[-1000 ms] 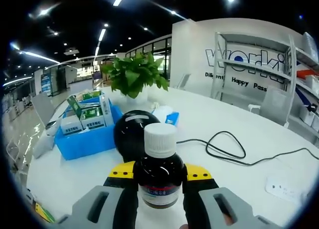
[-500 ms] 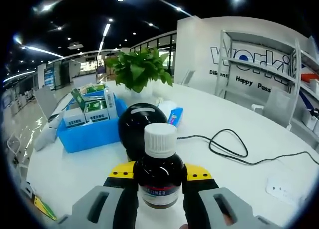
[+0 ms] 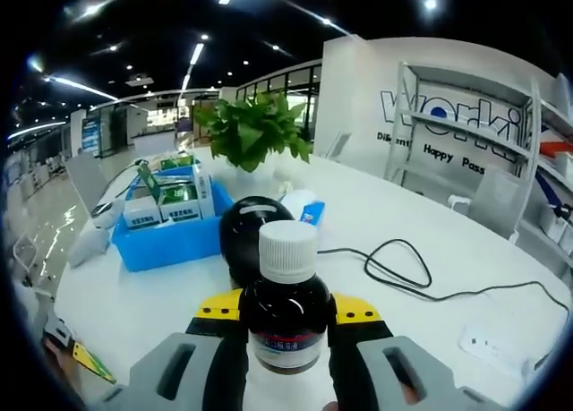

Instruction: Rotate the medicine bottle to make it face forward pick up the medicine bottle inspect the drug traceability code place the medicine on the table

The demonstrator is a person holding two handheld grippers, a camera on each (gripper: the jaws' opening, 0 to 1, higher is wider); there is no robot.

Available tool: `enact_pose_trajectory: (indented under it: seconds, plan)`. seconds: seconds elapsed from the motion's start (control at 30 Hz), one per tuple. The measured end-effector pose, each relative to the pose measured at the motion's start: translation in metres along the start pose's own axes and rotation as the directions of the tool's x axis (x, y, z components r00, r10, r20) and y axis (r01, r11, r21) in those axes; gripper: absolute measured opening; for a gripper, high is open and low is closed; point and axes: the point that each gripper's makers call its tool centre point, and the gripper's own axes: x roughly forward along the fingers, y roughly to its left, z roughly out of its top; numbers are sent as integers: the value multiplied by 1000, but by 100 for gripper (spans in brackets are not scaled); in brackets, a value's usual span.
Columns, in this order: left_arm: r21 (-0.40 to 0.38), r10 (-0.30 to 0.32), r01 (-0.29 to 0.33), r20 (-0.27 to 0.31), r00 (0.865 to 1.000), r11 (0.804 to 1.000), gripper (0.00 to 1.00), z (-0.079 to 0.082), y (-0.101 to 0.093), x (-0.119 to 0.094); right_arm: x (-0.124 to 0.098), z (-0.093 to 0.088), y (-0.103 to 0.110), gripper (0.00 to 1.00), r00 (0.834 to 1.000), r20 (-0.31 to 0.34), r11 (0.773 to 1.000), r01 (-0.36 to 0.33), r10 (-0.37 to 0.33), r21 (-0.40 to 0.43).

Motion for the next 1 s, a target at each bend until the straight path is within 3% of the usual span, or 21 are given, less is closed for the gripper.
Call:
enact_pose_trajectory:
  seconds: [0.13, 0.47, 0.7, 1.0]
  plan:
    - [4, -1, 1, -3, 1000, 1000, 39, -1, 0, 0, -8, -5, -3, 30, 1000, 8, 1000, 3, -3, 10]
    - [9, 5, -5, -8, 1000, 1000, 39, -2, 1, 1, -3, -12, -7, 30, 1000, 10, 999, 8, -8, 38]
    - [7, 4, -4, -9, 1000, 1000, 39, -1, 0, 1, -12, 1, -5, 30, 998, 57, 1000, -8, 6, 30]
    - [8, 4, -4, -5, 1000, 1000, 39, -1, 0, 1, -53, 20, -13, 30, 990, 144, 999, 4, -11, 47]
